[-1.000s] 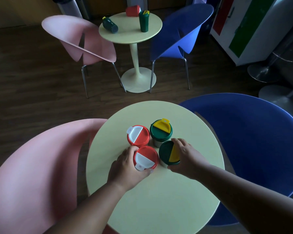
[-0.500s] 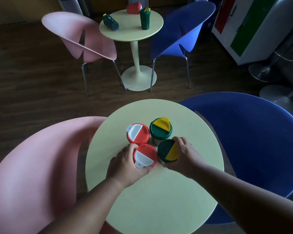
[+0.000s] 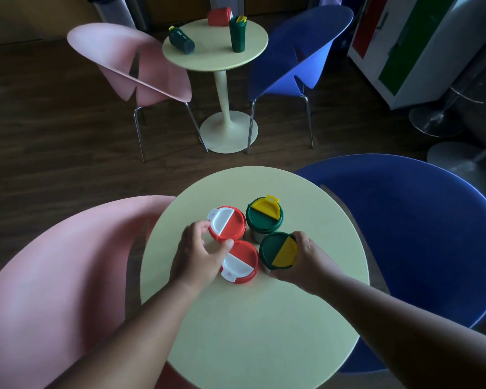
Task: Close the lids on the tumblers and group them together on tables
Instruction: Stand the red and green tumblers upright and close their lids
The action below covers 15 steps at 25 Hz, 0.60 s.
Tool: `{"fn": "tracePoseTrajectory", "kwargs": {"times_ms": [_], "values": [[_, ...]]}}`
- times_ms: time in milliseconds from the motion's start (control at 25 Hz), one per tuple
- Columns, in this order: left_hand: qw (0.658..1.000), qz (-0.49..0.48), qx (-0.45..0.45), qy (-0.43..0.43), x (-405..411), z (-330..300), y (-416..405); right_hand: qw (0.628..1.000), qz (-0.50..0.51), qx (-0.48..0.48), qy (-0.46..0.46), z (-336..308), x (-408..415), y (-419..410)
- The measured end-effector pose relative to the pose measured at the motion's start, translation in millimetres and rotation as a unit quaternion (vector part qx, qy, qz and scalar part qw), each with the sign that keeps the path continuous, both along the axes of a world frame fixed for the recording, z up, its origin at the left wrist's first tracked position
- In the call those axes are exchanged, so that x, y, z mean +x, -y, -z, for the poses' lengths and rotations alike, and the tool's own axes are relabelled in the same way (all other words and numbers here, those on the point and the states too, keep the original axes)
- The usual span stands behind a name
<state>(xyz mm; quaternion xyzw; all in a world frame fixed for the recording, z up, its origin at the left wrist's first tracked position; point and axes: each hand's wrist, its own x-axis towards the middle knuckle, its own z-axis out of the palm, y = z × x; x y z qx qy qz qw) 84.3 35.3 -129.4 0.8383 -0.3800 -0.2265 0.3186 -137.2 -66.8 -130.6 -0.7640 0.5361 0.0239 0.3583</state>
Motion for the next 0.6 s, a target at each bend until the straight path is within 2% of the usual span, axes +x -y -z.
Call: {"fn": "tracePoseTrajectory", "kwargs": {"times_ms": [80, 240, 600], "values": [[0.998, -0.026, 0.0, -0.051, 12, 1, 16, 1.0, 0.006, 0.003, 0.014, 0, 0, -1], [0.99, 0.033, 0.065, -0.12, 28, 4, 38, 1.0, 0.008, 0.006, 0.025, -2, -2, -1], [0.991, 0.079, 0.092, -0.059, 34, 6, 41, 0.999, 0.001, 0.015, 0.033, -4, -1, 1]]}}
